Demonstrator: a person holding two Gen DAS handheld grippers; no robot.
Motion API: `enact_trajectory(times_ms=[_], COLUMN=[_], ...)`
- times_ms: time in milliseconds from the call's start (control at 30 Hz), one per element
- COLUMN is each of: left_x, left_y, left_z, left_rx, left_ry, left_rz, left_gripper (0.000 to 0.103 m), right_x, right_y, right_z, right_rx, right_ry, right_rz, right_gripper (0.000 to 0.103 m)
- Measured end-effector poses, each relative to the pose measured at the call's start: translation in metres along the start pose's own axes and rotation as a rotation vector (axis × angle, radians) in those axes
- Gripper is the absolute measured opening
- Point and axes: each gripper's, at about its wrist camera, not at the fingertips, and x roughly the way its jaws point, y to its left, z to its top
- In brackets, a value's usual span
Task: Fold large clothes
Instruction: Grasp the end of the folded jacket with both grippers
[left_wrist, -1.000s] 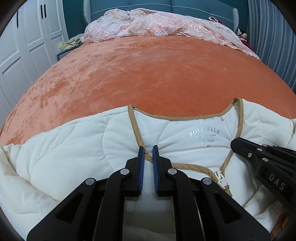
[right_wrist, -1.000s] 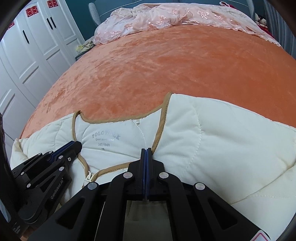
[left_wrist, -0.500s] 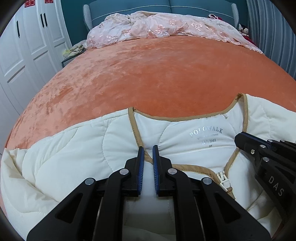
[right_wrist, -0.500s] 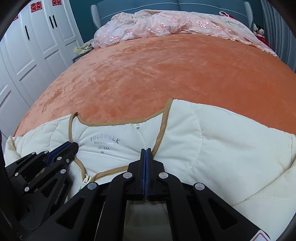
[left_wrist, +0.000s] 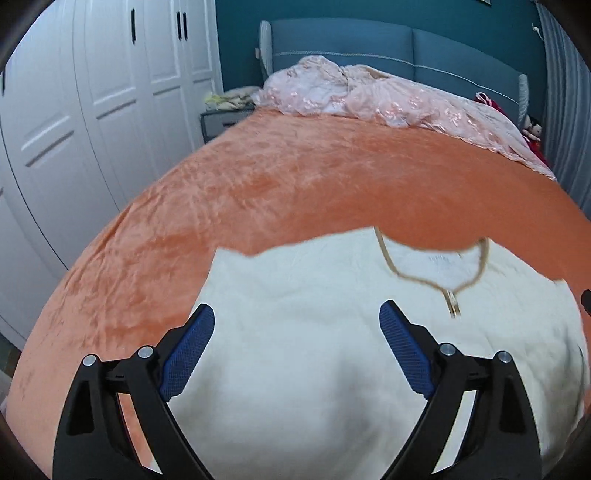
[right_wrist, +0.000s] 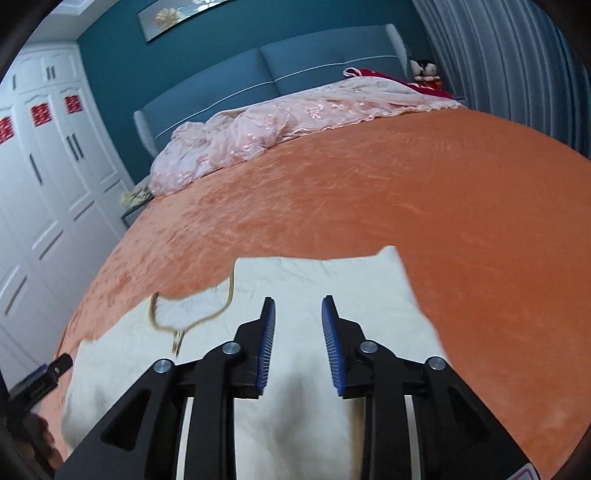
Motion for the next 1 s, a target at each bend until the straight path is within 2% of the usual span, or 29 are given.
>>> enact_trajectory(times_ms=[67, 167, 267, 367, 433, 500, 567, 700, 733, 767, 800, 833, 867, 900, 967, 1000], left_x=[-0.024, -0.061, -0.089, -0.112, -0.122, -0.129, -0.132, -0.137, -0.138, -0.139, -0.140, -0.141, -0.143, -0.147, -0.158, -0.164], left_y=[0.026, 0.064, 0.089, 0.104, 0.113, 0.120, 0.123, 0.119, 0.119, 0.120, 0.120, 0.122, 0.123, 0.121, 0.118, 0.116], left_z=[-0.025, -0.074, -0.128, -0.172, -0.195, -0.212, -0.226, -0.232, -0.232, -0.231, -0.230, -0.229, -0.229, -0.227, -0.223, -0.221], left_rx=[-0.017, -0.059, -0.094, -0.131, -0.176, -0.245, -0.309, -0.310, -0.313, -0.324, -0.340, -0.361, -0.373, -0.362, -0.321, -0.309], left_ry=[0.081, 0.186, 0.280, 0.329, 0.356, 0.386, 0.402, 0.368, 0.366, 0.371, 0.382, 0.390, 0.394, 0.389, 0.369, 0.358], left_rz=[-0.064, -0.083, -0.097, -0.099, -0.128, -0.173, -0.218, -0.202, -0.197, -0.200, -0.218, -0.246, -0.251, -0.247, -0.218, -0.218], left_gripper=[0.089, 0.089, 0.089, 0.089, 0.089, 0.089, 0.089, 0.087, 0.082, 0.071, 0.064, 0.051, 0.039, 0.034, 0.018, 0.017], right_x=[-0.046, -0.105, -0.151, -0.182, -0.190, -0.193, -0.196, -0.195, -0.195, -0.193, -0.191, -0.191, -0.193, -0.196, -0.205, -0.209], right_y=[-0.022, -0.058, -0.100, -0.127, -0.137, -0.142, -0.138, -0.134, -0.136, -0.136, -0.135, -0.135, -0.135, -0.133, -0.126, -0.124], right_z=[-0.018, -0.052, -0.095, -0.135, -0.155, -0.173, -0.186, -0.200, -0.201, -0.200, -0.201, -0.202, -0.201, -0.201, -0.197, -0.194], right_rx=[-0.054, -0.062, 0.024, 0.146, 0.234, 0.323, 0.337, 0.376, 0.398, 0.415, 0.425, 0.434, 0.444, 0.443, 0.418, 0.407], right_ry=[0.052, 0.159, 0.291, 0.351, 0.378, 0.411, 0.410, 0.415, 0.416, 0.423, 0.440, 0.446, 0.432, 0.419, 0.390, 0.376], right_rz=[0.021, 0.011, 0.010, 0.046, 0.078, 0.117, 0.121, 0.138, 0.151, 0.155, 0.153, 0.157, 0.161, 0.159, 0.139, 0.135], right_gripper=[0.057, 0.064, 0.065, 0.065, 0.065, 0.065, 0.065, 0.065, 0.059, 0.041, 0.030, 0.021, 0.017, 0.015, 0.011, 0.011])
